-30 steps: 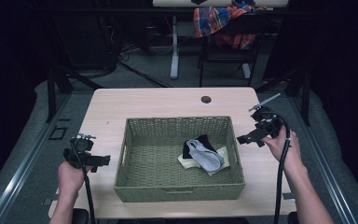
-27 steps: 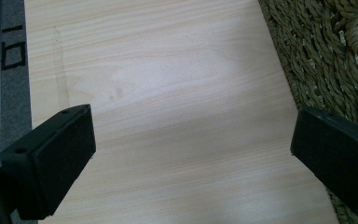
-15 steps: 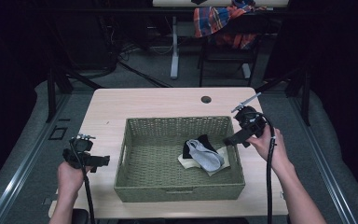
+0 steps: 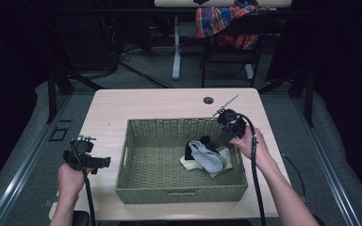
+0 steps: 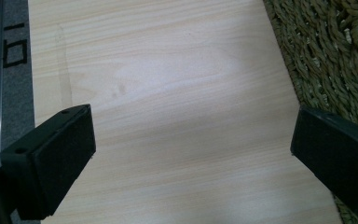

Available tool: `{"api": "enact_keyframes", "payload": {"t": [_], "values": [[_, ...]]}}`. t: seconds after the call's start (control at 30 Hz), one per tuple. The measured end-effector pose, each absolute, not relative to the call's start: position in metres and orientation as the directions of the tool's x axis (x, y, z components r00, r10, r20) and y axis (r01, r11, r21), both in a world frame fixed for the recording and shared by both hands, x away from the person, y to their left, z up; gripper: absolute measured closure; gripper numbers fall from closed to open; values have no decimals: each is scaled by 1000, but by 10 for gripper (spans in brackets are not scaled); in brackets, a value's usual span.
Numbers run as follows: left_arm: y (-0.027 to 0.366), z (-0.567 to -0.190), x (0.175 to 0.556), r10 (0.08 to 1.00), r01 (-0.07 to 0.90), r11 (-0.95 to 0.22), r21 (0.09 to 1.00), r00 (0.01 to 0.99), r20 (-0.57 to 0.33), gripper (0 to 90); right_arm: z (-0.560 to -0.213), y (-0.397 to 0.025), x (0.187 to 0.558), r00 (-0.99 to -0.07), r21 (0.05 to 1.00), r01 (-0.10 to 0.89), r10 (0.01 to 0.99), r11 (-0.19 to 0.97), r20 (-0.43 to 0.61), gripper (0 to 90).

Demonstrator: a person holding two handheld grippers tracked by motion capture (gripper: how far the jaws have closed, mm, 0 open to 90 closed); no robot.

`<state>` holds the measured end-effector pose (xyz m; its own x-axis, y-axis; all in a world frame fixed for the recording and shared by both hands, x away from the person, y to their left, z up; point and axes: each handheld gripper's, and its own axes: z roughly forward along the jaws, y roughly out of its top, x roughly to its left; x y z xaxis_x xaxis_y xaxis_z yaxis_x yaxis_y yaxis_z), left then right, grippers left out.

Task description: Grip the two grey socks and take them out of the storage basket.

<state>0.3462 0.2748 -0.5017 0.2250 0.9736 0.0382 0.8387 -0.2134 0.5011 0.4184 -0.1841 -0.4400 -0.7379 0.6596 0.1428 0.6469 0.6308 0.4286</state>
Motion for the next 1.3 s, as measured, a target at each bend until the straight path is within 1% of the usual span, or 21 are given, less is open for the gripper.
{"api": "enact_keyframes", "payload": {"t": [0.03, 0.07, 0.1, 0.17, 0.2, 0.27, 0.3, 0.33, 0.4, 0.43, 0.53, 0.6, 0.63, 0.7, 0.73, 0.77, 1.07, 1.2, 1.23, 1.27, 1.3], "values": [[275, -502, 346, 974, 837, -212, 504, 224, 38, 0, -443, -182, 420, -748, 426, 637, 649, 643, 138, 105], [275, -502, 346, 974, 837, -212, 504, 224, 38, 0, -443, -182, 420, -748, 426, 637, 649, 643, 138, 105], [274, -502, 346, 973, 837, -215, 504, 226, 39, 0, -445, -181, 419, -744, 427, 639, 654, 639, 135, 133], [273, -501, 346, 972, 835, -221, 504, 233, 41, 0, -450, -182, 418, -743, 409, 641, 659, 650, 117, 154], [272, -501, 346, 971, 835, -222, 502, 234, 41, 0, -452, -182, 418, -743, 405, 641, 660, 652, 113, 248], [272, -501, 346, 971, 835, -223, 503, 234, 42, 0, -452, -181, 418, -745, 402, 638, 659, 657, 105, 260], [272, -501, 346, 971, 835, -223, 503, 234, 42, 0, -453, -178, 416, -747, 406, 636, 656, 656, 111, 324], [273, -501, 346, 972, 835, -222, 504, 233, 41, 0, -452, -177, 415, -752, 410, 631, 650, 658, 114, 349], [273, -501, 346, 972, 835, -221, 503, 233, 41, 0, -452, -176, 414, -760, 407, 625, 638, 666, 123, 359], [273, -501, 346, 971, 836, -222, 502, 234, 40, 0, -453, -173, 413, -769, 402, 620, 624, 674, 140, 434], [273, -501, 346, 971, 835, -223, 503, 235, 40, 0, -456, -168, 410, -774, 393, 612, 621, 686, 122, 522], [273, -501, 346, 971, 835, -224, 502, 236, 40, 0, -460, -165, 410, -773, 391, 613, 623, 686, 120, 559], [273, -501, 346, 972, 835, -222, 503, 233, 40, 0, -460, -165, 410, -781, 372, 607, 615, 703, 111, 579], [273, -501, 346, 972, 836, -221, 503, 233, 40, 0, -461, -164, 410, -779, 371, 609, 616, 701, 113, 592], [273, -501, 346, 972, 835, -221, 503, 233, 40, 0, -463, -163, 410, -780, 371, 609, 615, 701, 116, 619], [273, -501, 346, 972, 835, -221, 504, 233, 40, 0, -463, -163, 410, -781, 358, 606, 617, 711, 97, 665], [273, -501, 346, 971, 834, -223, 504, 235, 41, 0, -466, -167, 412, -760, 353, 631, 642, 691, 101, 736], [273, -501, 346, 971, 835, -224, 502, 236, 40, 0, -471, -167, 414, -752, 338, 647, 647, 684, 129, 765], [273, -501, 346, 971, 835, -224, 502, 237, 40, 0, -472, -168, 416, -749, 317, 652, 650, 689, 127, 796], [273, -501, 346, 971, 835, -224, 502, 237, 40, 0, -472, -168, 416, -749, 317, 652, 650, 689, 127, 796], [273, -501, 346, 971, 835, -224, 502, 237, 39, 0, -473, -170, 417, -740, 315, 662, 660, 680, 130, 845]]}}
